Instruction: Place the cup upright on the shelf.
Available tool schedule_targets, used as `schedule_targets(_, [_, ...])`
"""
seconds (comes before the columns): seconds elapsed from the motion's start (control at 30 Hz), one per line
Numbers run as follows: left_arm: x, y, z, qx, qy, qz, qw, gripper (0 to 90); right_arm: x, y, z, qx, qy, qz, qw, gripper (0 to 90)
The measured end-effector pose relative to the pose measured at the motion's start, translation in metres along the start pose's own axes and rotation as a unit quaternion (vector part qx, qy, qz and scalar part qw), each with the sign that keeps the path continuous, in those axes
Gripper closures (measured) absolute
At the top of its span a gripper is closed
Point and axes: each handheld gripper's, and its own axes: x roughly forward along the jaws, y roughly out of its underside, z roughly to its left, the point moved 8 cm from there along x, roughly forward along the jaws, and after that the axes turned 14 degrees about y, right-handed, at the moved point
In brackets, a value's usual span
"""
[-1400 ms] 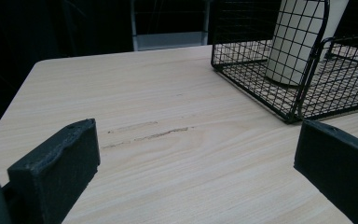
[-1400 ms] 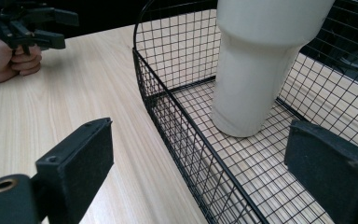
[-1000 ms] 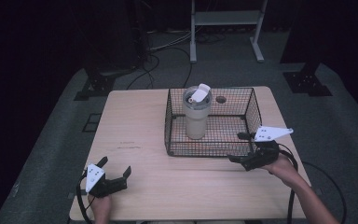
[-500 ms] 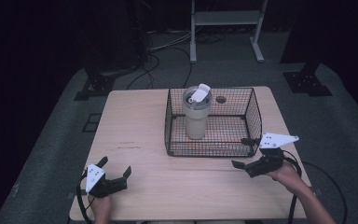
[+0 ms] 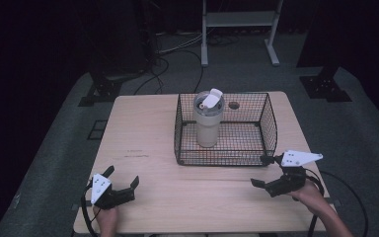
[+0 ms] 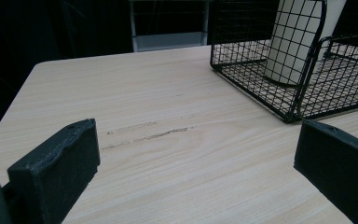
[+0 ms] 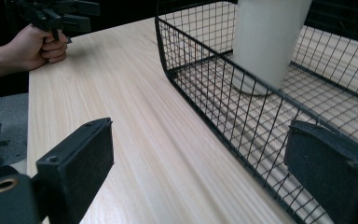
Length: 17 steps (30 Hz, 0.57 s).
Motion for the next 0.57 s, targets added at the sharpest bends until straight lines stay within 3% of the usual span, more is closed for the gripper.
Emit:
schedule_targets(0.37, [-0.001,0.000,0.000,0.000,-0.001,0.001,1.0000,0.0,-0.005,0.019,-0.001,0.016,0.005,0.002,0.9999,7.5])
schedule_targets(0.57, [0.000,0.000,0.000,0.000,-0.001,0.002,1.0000,0.0,-0.010,0.035,-0.004,0.036,0.013,0.008,0.9992,7.5])
